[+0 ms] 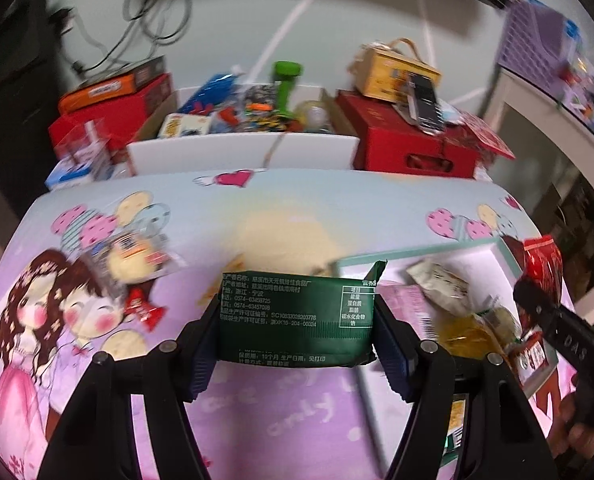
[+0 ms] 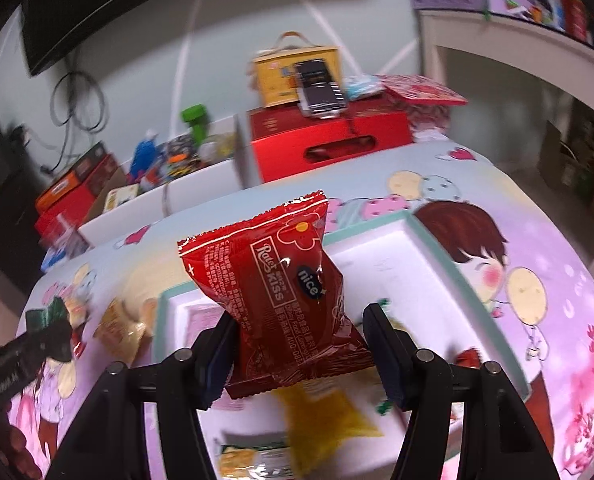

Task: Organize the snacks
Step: 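Open both tools over the tray to drop the green and red packets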

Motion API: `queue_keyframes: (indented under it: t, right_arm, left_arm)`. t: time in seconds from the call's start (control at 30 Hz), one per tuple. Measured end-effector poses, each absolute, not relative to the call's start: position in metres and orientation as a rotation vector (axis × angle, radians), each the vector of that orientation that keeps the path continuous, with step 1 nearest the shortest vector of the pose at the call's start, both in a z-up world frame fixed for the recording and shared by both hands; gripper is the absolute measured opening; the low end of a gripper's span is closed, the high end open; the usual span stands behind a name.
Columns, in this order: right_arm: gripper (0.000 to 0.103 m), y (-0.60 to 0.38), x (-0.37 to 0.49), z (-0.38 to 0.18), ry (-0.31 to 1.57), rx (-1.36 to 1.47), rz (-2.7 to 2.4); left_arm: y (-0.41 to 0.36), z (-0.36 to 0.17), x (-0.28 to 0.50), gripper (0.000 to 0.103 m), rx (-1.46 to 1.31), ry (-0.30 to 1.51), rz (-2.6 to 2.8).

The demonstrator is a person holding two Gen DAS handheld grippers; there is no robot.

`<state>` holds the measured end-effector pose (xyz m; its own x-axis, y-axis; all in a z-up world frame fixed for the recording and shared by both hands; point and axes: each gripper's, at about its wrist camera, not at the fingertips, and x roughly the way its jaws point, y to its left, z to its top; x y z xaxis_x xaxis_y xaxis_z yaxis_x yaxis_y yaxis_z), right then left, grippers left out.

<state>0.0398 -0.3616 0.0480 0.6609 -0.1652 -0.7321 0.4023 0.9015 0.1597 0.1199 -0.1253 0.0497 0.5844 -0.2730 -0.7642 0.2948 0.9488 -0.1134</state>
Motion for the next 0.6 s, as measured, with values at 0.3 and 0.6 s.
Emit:
queue_keyframes:
  t: [0.3, 0.6]
  right_arm:
    - [0.065, -0.404, 0.030, 0.041, 0.789, 0.391, -0.418]
    - [0.065, -0.418, 0.038, 0.026, 0.815, 0.433, -0.425]
  left_arm:
    - [-0.188, 0.045, 0.110, 0.070, 0.148, 0.870, -0.420]
    - [-0.234, 0.031, 0.109, 0.070, 0.229, 0.876, -0.490]
